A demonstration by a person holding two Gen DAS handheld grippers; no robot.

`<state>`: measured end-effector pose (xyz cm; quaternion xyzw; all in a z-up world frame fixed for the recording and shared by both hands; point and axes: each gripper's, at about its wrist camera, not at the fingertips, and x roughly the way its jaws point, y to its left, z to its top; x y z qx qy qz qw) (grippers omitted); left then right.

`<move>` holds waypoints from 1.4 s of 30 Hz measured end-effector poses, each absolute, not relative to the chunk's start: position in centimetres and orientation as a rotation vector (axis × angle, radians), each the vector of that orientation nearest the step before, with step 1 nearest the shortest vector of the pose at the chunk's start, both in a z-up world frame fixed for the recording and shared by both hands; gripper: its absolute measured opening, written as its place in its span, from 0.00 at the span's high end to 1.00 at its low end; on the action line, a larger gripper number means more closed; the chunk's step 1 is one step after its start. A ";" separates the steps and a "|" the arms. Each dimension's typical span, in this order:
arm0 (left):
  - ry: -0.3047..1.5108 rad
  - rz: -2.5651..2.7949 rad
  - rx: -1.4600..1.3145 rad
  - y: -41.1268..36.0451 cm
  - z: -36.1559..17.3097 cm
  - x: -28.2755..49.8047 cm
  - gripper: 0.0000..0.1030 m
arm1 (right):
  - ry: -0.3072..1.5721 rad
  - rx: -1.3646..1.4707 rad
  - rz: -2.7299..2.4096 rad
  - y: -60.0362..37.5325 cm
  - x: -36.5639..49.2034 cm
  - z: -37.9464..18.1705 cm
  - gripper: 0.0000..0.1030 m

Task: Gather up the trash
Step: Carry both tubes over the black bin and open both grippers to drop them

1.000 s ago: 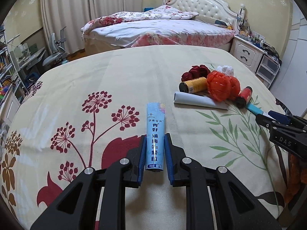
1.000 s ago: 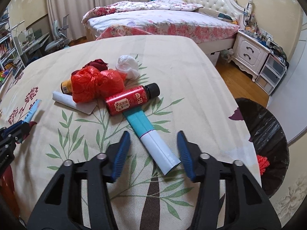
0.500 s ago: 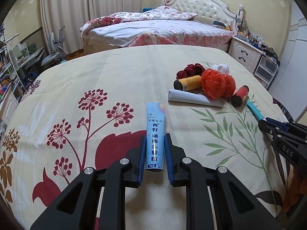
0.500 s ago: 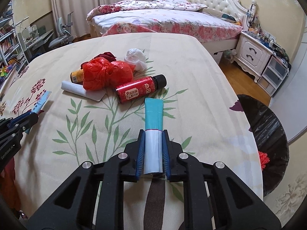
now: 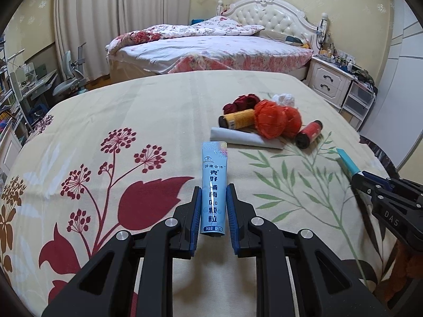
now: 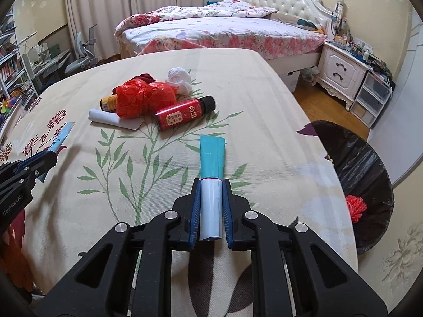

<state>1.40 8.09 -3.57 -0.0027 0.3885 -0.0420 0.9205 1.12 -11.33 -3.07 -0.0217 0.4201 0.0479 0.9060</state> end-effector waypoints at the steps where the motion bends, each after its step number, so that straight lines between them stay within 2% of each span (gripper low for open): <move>1: 0.792 -0.092 -0.004 7.8 -3.4 1.3 0.81 | 0.864 -0.042 0.094 -11.5 1.0 -3.0 0.85; 42: 0.712 -0.407 0.164 -11.3 -1.9 4.9 0.81 | 0.764 0.135 -0.291 -28.2 1.4 -1.9 0.85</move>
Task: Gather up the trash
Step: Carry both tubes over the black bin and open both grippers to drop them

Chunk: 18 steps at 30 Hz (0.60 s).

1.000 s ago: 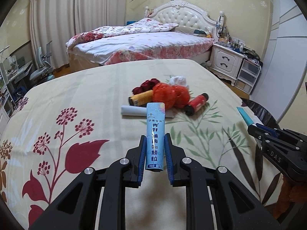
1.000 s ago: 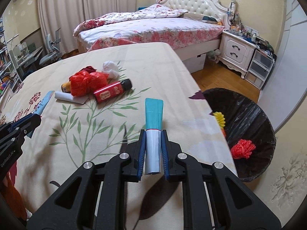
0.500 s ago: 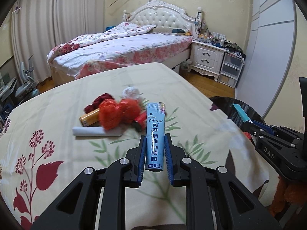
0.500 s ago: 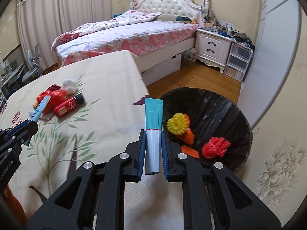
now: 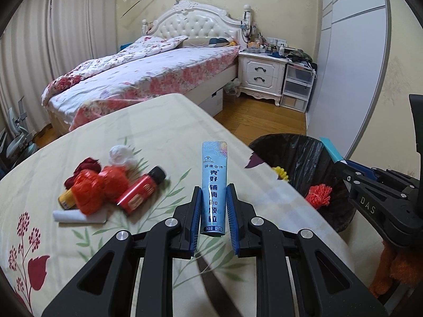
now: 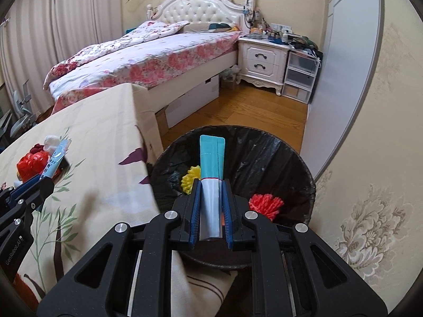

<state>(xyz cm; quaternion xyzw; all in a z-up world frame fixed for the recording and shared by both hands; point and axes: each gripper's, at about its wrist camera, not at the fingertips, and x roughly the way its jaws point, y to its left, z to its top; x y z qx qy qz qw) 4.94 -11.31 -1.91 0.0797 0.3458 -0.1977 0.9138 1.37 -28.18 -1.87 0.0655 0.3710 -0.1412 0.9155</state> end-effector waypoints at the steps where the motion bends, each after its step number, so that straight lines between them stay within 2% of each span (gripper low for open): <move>1: 0.710 -0.415 0.171 -11.8 -1.9 5.1 0.81 | 0.763 0.139 -0.297 -28.4 1.5 -1.9 0.85; 18: 0.711 -0.472 0.227 -18.6 -2.7 9.1 0.81 | 0.765 0.198 -0.383 -32.1 4.2 -3.1 0.84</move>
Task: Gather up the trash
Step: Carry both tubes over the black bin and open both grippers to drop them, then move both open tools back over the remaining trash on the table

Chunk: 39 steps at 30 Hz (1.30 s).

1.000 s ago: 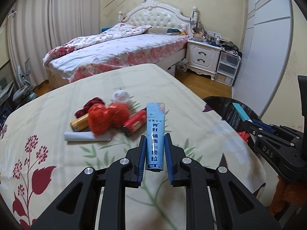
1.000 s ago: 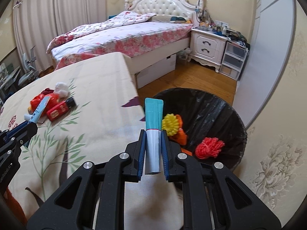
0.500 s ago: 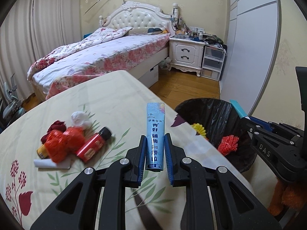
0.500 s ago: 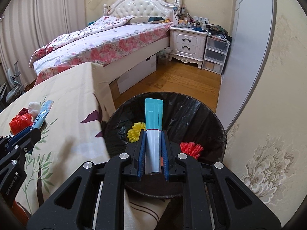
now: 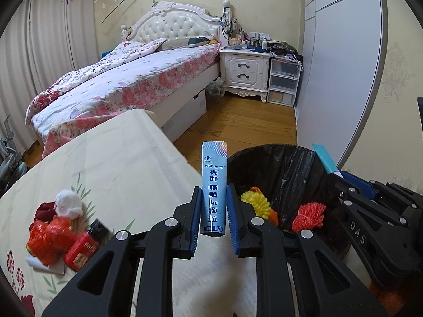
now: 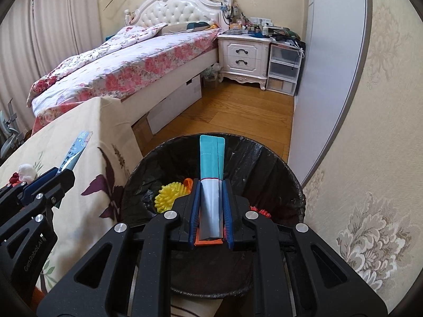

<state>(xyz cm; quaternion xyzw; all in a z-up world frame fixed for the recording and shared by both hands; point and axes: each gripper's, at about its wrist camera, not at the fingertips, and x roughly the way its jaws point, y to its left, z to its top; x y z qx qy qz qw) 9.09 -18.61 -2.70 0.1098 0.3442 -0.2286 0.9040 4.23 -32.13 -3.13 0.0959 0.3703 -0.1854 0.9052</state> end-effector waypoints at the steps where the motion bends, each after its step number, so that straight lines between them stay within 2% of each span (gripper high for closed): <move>1: 0.713 -0.475 0.229 -19.0 -2.8 9.3 0.81 | 0.767 0.200 -0.388 -32.4 4.4 -3.3 0.84; 14: 0.756 -0.487 0.268 -22.1 -4.2 11.7 0.80 | 0.791 0.234 -0.441 -34.5 6.1 -5.3 0.82; 16: 0.756 -0.487 0.272 -22.2 -4.2 11.7 0.72 | 0.793 0.240 -0.442 -34.7 6.1 -5.4 0.79; 18: 0.754 -0.486 0.269 -22.2 -4.2 11.6 0.51 | 0.789 0.239 -0.452 -34.8 6.1 -5.5 0.68; 23: 0.744 -0.482 0.264 -22.3 -4.0 11.5 0.39 | 0.783 0.236 -0.467 -35.0 6.0 -5.4 0.65; 27: 0.736 -0.485 0.269 -22.4 -3.8 11.3 0.34 | 0.773 0.238 -0.480 -35.2 5.8 -5.2 0.59; 32: 0.719 -0.474 0.274 -22.3 -3.6 11.2 0.32 | 0.771 0.236 -0.484 -35.3 5.6 -5.0 0.58; 35: 0.717 -0.467 0.267 -21.7 -3.3 10.9 0.31 | 0.765 0.233 -0.481 -35.1 5.2 -4.6 0.52; 39: 0.718 -0.451 0.244 -20.1 -2.7 10.6 0.31 | 0.760 0.225 -0.467 -34.4 4.9 -4.1 0.51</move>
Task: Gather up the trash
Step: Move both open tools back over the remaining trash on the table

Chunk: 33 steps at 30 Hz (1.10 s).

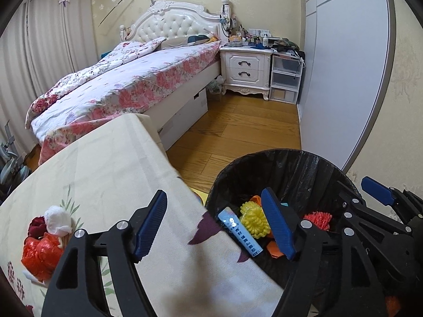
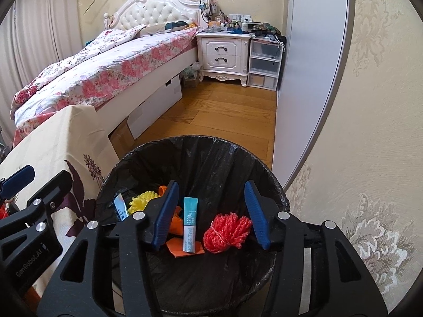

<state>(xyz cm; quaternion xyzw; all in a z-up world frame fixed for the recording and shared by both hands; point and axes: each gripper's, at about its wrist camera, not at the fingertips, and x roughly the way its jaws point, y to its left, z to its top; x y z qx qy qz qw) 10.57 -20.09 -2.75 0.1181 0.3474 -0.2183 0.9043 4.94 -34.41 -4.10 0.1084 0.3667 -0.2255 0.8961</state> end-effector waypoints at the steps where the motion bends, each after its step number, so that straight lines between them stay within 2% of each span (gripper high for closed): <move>1: 0.718 -0.445 0.240 -19.6 -2.6 10.5 0.30 | 0.759 0.223 -0.463 -34.1 4.9 -4.0 0.50; 33: 0.785 -0.048 0.075 2.9 -3.1 5.6 0.30 | 0.800 0.049 -0.038 -14.6 7.3 -2.2 0.49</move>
